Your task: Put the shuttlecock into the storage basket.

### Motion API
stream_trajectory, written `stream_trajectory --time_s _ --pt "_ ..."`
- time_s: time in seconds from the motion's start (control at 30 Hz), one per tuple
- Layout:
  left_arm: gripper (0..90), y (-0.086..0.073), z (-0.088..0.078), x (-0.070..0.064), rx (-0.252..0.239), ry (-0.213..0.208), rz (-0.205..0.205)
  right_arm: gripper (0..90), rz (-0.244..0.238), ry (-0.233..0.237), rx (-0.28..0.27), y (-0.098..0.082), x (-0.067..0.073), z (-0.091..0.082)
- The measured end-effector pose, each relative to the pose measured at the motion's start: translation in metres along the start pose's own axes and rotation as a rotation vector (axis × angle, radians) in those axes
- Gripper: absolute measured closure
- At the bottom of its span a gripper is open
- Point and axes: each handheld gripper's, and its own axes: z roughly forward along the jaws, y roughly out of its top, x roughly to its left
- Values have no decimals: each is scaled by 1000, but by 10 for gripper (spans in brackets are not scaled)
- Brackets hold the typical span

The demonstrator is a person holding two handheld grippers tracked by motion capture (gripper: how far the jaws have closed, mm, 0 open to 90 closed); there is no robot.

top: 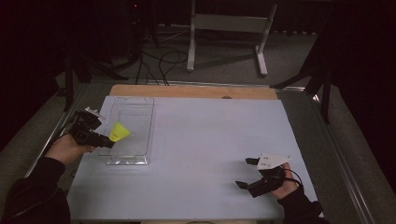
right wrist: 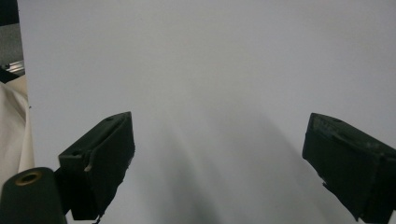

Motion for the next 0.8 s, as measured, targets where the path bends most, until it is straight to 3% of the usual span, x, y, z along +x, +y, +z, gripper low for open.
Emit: stream_trajectory --time_s 0.3,0.5,0.8 --pt "656 0 12 2 43 41 8 92 -1 5 3 -2 0 1" --pt "656 1 19 0 91 29 34 92 2 10 2 -3 -1 2" --pt "655 5 24 -4 147 53 34 92 5 14 6 -3 -1 2"
